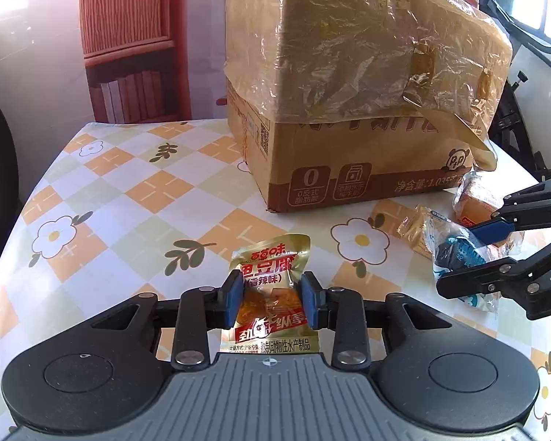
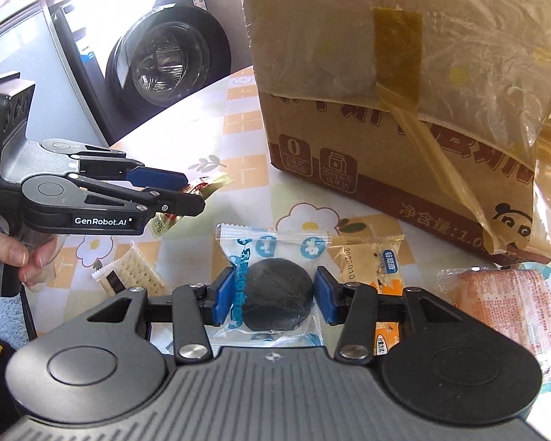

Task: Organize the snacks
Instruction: 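Drop the yellow-red packet into the box with the left tool while the right drops the dark cake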

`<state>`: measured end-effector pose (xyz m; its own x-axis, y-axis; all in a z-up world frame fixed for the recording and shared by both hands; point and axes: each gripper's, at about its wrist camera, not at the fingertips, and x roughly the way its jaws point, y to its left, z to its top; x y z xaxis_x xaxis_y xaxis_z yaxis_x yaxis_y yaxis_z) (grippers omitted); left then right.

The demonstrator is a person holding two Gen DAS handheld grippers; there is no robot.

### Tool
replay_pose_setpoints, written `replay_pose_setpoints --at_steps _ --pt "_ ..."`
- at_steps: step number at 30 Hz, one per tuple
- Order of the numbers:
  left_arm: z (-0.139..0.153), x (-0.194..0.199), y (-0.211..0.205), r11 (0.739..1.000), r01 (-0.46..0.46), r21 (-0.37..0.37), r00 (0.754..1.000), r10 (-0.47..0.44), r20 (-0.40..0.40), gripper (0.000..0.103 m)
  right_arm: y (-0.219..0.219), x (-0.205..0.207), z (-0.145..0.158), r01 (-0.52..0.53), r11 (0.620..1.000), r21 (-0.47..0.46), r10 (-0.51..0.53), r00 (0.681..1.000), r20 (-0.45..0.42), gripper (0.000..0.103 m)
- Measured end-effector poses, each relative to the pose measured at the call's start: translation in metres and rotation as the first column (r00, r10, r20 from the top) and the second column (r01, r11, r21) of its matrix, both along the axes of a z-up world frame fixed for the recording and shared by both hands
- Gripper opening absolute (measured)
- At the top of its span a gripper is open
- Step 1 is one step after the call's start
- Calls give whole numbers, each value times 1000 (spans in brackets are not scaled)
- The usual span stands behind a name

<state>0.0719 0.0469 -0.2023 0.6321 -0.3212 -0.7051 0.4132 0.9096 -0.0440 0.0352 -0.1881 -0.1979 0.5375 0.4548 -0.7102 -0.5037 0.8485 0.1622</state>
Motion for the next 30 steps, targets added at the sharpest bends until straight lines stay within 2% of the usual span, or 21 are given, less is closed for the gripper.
replay_pose_setpoints --at_steps 6,15,19,24,30 --pt "11 -5 5 999 -27 -39 999 28 17 36 -3 -5 9 30 999 32 -31 999 35 48" --pt "74 -14 0 996 -11 -94 983 28 182 36 -13 -17 49 42 996 81 -55 984 170 48" --pt "106 -12 -6 990 -3 -138 965 39 260 36 -20 -18 77 54 993 101 -78 963 259 48" --pt "151 -5 -24 982 42 -185 936 27 352 36 -35 -15 116 81 989 121 -121 921 370 48" --pt "184 23 -59 974 91 -207 916 -1 401 37 -63 18 149 181 979 96 -205 875 439 48"
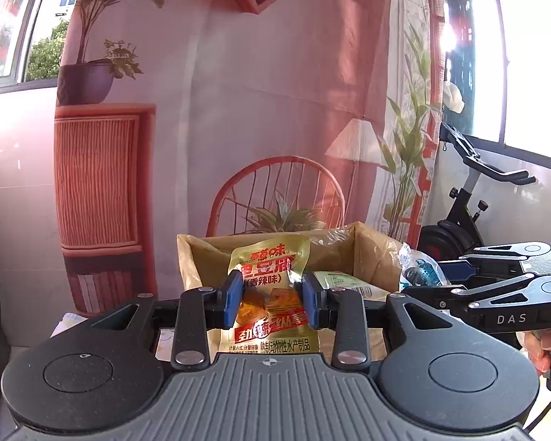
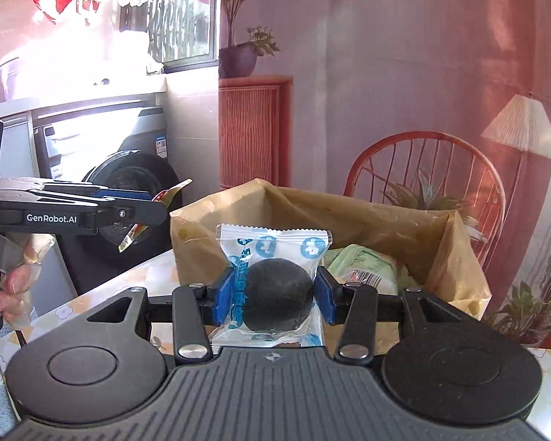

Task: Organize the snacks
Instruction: 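Drop the yellow-red packet into the box with the left tool while the right drops the dark cake, then move both tools back from the box to the remaining snacks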

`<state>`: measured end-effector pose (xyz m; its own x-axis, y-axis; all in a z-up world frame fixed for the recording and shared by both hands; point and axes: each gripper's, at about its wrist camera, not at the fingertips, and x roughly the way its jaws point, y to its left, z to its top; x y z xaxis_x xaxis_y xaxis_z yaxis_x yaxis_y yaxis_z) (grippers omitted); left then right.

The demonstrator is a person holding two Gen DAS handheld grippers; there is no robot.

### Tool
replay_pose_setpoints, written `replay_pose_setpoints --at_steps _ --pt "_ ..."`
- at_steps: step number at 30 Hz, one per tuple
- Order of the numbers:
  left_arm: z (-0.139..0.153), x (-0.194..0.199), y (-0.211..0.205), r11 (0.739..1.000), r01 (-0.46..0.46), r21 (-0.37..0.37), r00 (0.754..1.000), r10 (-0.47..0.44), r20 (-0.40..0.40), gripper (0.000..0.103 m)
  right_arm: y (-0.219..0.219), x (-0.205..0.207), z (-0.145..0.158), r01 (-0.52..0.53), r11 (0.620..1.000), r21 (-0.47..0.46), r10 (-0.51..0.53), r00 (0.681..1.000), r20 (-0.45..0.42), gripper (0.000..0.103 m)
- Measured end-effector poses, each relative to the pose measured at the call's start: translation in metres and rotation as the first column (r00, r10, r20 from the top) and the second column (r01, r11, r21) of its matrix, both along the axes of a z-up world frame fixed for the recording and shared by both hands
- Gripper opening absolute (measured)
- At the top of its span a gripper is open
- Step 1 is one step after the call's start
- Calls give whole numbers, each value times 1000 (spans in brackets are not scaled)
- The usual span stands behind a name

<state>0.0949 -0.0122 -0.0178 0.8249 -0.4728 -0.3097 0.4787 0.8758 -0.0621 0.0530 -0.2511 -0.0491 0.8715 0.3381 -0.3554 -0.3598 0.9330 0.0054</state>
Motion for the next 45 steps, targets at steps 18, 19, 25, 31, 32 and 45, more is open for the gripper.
replay_pose_setpoints --at_steps 18,19,25,31,32,45 --pt "-25 81 -25 996 -56 64 984 66 -165 56 -59 40 -12 212 977 32 -210 976 -58 60" --pt "-24 78 -21 996 -60 61 983 69 -171 56 -59 37 -11 206 978 37 -204 977 -57 60" --pt "-10 48 2 993 -93 67 976 104 -189 59 -54 5 -6 171 978 119 -164 984 -65 60" --pt "-9 13 29 993 -98 65 971 110 -212 62 -43 -19 -15 148 972 181 -128 985 -115 60" --pt "-12 7 34 993 -101 66 968 113 -222 62 -41 -21 -18 147 971 189 -125 984 -126 60" --pt "-113 -38 75 982 -39 184 917 108 -384 62 -11 -33 -81 110 978 176 -41 935 -352 60"
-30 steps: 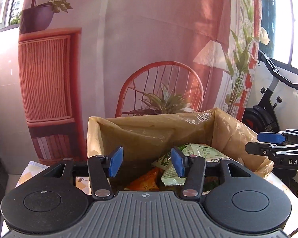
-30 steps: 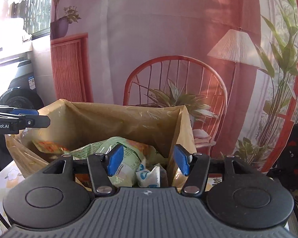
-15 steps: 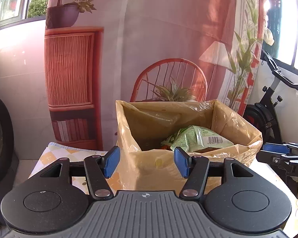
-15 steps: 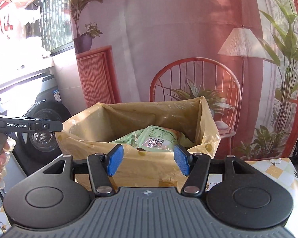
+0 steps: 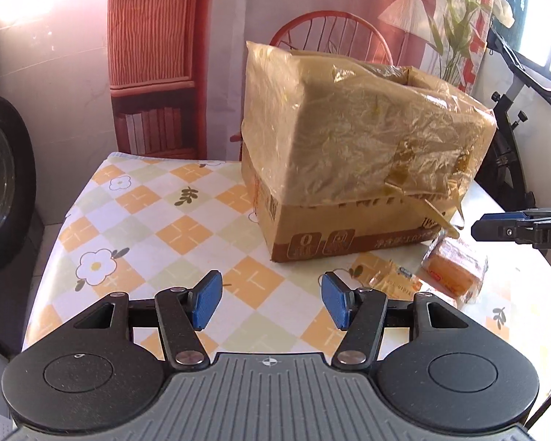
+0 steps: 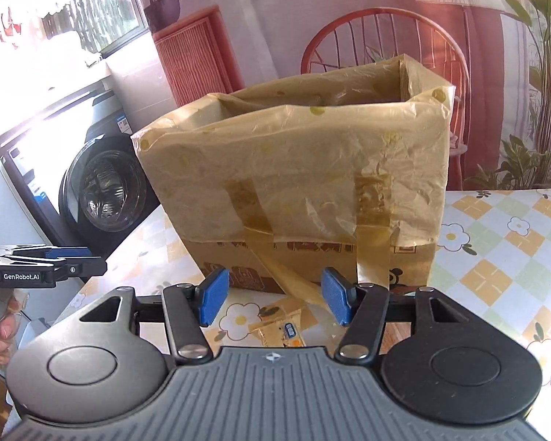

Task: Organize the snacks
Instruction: 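Move both tools back from the box to the remaining snacks, then grasp the white cracker pack with the left tool while the right grasps an orange wafer bar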

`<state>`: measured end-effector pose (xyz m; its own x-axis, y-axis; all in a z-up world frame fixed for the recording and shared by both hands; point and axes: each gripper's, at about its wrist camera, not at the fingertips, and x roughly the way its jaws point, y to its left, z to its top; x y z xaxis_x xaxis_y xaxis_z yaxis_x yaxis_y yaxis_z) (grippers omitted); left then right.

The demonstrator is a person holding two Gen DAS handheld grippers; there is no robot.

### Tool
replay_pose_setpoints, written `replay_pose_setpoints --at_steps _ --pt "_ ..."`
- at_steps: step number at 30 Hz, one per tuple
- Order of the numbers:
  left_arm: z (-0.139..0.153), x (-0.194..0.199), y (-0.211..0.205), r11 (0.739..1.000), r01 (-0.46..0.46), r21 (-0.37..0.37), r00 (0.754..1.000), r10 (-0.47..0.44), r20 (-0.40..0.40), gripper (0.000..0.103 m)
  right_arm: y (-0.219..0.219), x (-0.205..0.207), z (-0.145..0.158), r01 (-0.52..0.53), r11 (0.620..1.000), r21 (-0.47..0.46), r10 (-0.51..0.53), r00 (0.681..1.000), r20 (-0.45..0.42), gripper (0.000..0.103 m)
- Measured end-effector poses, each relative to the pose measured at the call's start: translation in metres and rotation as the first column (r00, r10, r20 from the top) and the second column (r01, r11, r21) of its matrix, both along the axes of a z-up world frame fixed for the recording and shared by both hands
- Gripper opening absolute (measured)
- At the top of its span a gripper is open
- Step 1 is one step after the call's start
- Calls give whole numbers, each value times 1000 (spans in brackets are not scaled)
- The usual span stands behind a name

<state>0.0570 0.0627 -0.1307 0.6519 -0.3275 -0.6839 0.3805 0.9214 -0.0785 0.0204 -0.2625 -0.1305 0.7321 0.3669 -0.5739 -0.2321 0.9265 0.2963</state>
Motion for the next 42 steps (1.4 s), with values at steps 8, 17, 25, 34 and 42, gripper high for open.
replay_pose_setpoints --at_steps 8,17,25,34,42 --pt "-54 -25 -3 976 194 99 978 -184 -103 62 20 1 -31 -34 997 -62 27 994 -109 66" --pt "-69 -46 -10 934 319 163 947 -308 -85 69 28 2 -37 -53 996 -69 43 990 -134 68" --pt "-72 -51 -21 899 389 199 921 -384 -68 74 32 3 -40 -65 995 -79 53 987 -152 68" --pt "-84 -36 -32 901 368 228 929 -364 -63 76 33 4 -43 -72 994 -83 58 984 -166 68" --pt "-95 0 -24 966 220 134 973 -207 -106 77 37 9 -49 -116 985 -124 94 980 -173 68"
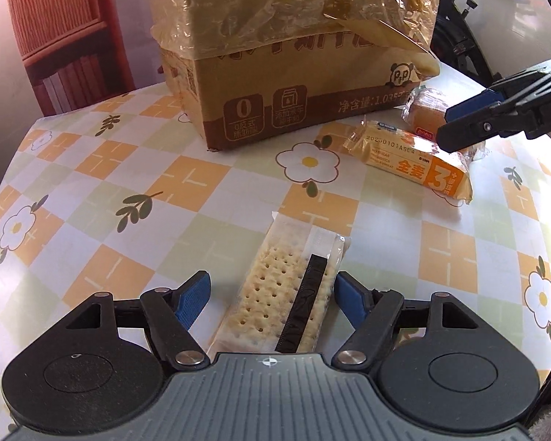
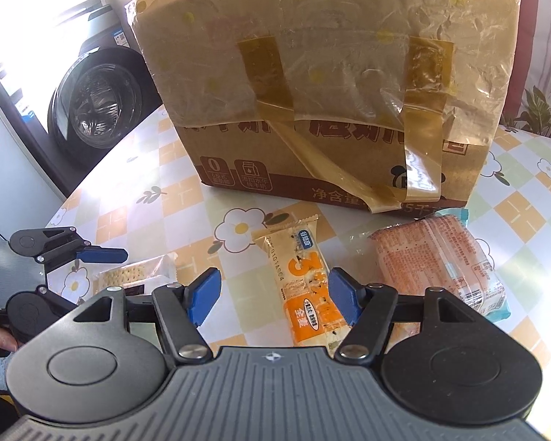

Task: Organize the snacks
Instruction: 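Grasp the white cracker pack with the left tool while the right grasps an orange wafer bar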

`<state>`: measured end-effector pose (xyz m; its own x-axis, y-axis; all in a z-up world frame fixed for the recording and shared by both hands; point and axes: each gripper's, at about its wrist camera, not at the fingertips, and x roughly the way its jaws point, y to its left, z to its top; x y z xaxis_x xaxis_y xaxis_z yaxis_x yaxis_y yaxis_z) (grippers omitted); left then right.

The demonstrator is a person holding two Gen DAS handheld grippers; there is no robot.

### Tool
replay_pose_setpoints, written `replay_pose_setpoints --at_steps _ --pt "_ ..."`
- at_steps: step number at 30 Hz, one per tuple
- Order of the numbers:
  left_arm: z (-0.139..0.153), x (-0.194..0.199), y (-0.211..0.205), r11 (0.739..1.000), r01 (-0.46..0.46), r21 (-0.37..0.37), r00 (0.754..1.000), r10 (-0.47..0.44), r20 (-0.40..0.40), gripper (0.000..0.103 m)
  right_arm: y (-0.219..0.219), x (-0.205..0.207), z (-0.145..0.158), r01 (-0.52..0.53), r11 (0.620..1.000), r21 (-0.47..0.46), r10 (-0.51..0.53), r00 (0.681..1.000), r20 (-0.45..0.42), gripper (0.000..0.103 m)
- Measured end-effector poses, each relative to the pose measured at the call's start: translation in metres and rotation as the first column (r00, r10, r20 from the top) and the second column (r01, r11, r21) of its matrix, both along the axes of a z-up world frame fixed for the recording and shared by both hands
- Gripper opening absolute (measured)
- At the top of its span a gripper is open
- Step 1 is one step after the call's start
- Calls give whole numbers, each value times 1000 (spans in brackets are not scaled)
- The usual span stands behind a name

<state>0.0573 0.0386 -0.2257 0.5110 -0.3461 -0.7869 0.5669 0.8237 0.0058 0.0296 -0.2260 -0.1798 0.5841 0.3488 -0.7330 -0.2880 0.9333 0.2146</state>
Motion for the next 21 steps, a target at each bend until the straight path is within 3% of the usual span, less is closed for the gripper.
replay_pose_setpoints --at_steps 3,5,8,15,21 --pt "0 11 3 997 -81 -4 997 81 9 72 9 6 -5 -83 992 -90 84 996 16 67" --pt "1 17 5 991 -130 -12 991 130 15 60 14 11 -10 -127 983 -132 130 991 11 67" --pt "1 25 7 980 -197 -22 980 197 18 53 20 19 -19 -163 973 -164 165 986 0 66" --pt "-2 26 10 954 -286 -86 957 289 32 52 18 29 -43 -107 981 -162 112 994 19 55" --pt "-4 22 7 947 -310 -84 948 315 51 52 11 14 -57 -45 992 -116 58 993 108 52"
